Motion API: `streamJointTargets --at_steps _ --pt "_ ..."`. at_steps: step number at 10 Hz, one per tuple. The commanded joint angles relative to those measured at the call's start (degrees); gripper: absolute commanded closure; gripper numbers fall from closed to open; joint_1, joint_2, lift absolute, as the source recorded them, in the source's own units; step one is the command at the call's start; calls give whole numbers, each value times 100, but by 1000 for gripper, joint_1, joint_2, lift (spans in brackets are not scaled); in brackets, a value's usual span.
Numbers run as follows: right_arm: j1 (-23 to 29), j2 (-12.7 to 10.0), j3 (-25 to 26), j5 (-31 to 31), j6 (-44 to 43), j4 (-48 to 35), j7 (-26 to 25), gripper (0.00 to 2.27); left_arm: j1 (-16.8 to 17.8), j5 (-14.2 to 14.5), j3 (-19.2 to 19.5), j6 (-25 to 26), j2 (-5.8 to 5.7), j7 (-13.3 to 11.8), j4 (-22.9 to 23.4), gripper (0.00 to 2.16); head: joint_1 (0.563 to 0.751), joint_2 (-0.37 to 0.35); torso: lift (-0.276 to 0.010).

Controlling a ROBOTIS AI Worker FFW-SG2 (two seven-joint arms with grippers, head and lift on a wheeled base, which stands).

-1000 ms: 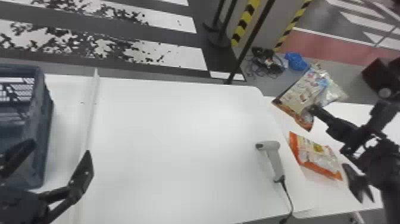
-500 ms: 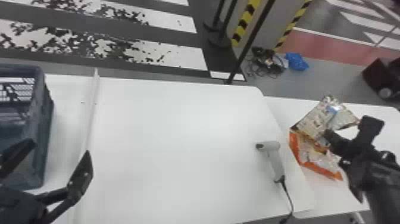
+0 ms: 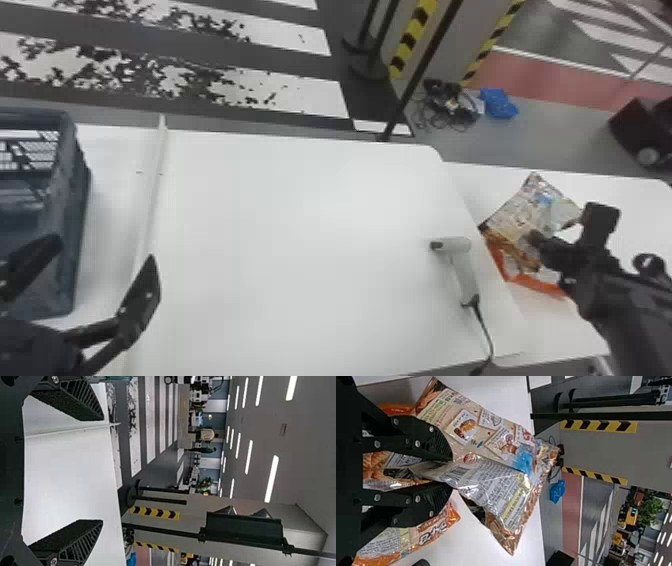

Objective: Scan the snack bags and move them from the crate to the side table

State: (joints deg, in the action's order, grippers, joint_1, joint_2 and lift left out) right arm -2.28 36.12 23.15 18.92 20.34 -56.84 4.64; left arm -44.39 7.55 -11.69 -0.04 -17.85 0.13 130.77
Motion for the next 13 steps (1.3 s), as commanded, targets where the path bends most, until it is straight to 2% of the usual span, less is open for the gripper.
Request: streamJointTargets --at_steps 1,3,4,5,7,8,10,11,12,13 --pt "430 -8 128 235 371 -680 -156 49 0 -16 -53 0 27 22 19 70 695 -350 -87" --pt "1089 -122 427 455 951 -1682 -472 49 35 -51 -97 0 44 40 10 70 695 -350 -87" --pt "1661 -342 700 701 1039 -2490 -472 49 44 -51 -132 0 44 40 10 70 695 -350 -87" --pt "2285 -703 884 939 828 -3475 -437 53 71 -51 -159 0 44 48 28 70 695 -350 -87" --pt "3164 -1573 805 1026 529 -5320 -446 53 79 -78 -185 35 44 57 72 70 695 -350 -87" --pt "3454 -2021 559 1070 142 -5971 -420 56 79 -95 -176 53 44 66 80 70 695 -350 -87" --pt "3937 -2408 -126 1053 -315 -6770 -367 53 -131 -210 -150 158 9 242 265 70 695 -350 -87" --pt "4245 -2504 -619 974 -613 -7122 -358 49 -281 -289 -115 246 18 479 397 70 695 -350 -87" --pt "4385 -2504 -1111 666 -807 -7192 -341 49 -404 -324 -9 562 27 629 502 70 695 -350 -87" --pt "4500 -2495 -1533 411 -860 -7192 -332 46 -580 -262 167 597 71 629 546 70 695 -344 -87"
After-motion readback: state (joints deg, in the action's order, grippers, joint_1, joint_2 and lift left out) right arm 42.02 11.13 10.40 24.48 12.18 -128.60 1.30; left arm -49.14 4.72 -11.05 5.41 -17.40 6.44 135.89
